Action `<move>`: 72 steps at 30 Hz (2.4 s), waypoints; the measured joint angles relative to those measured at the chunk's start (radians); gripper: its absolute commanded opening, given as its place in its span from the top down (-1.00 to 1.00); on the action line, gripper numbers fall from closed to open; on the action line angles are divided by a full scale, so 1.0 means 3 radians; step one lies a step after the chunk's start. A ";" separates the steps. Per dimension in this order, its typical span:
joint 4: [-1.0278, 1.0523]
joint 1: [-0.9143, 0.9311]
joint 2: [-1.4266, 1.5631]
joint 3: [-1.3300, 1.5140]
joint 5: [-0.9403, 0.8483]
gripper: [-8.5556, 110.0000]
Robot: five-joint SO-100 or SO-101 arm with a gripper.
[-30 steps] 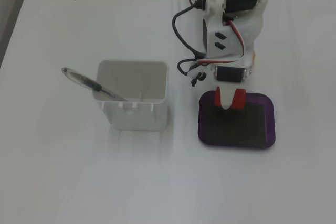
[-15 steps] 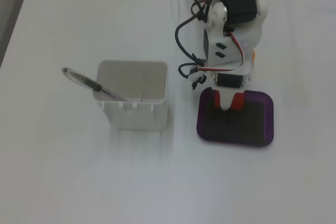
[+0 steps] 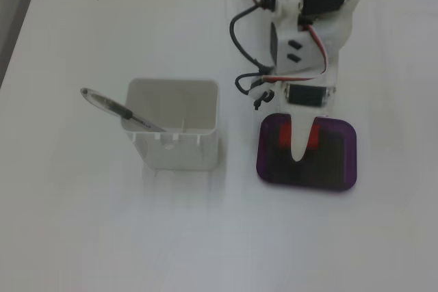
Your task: Pick up the red cube and place it in the box.
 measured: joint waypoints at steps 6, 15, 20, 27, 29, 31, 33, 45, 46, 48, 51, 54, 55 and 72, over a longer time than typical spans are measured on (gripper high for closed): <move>0.1089 -0.0051 0.0005 -0.1110 0.0005 0.40; 0.1278 -0.0225 0.0910 -0.0486 -0.0153 0.40; 0.1243 -0.0210 0.1841 0.0685 -0.0343 0.40; 0.0654 0.0036 0.3165 0.2413 -0.0562 0.40; 0.0409 0.0174 0.3549 0.2899 -0.0639 0.40; 0.0133 0.0271 0.3927 0.3395 -0.0721 0.40; -0.0143 0.0373 0.4321 0.3896 -0.0803 0.40; -0.1186 0.0527 0.6346 0.6392 -0.0956 0.40; -0.1191 0.0527 0.6468 0.6509 -0.0956 0.40; -0.1191 0.0506 0.6693 0.6683 -0.0956 0.40; -0.1191 0.0476 0.7000 0.6903 -0.0956 0.40; -0.1191 0.0496 0.7261 0.7082 -0.0956 0.41; -0.1191 0.0501 0.7343 0.7164 -0.0956 0.41; -0.1191 0.0501 0.7578 0.7440 -0.0956 0.85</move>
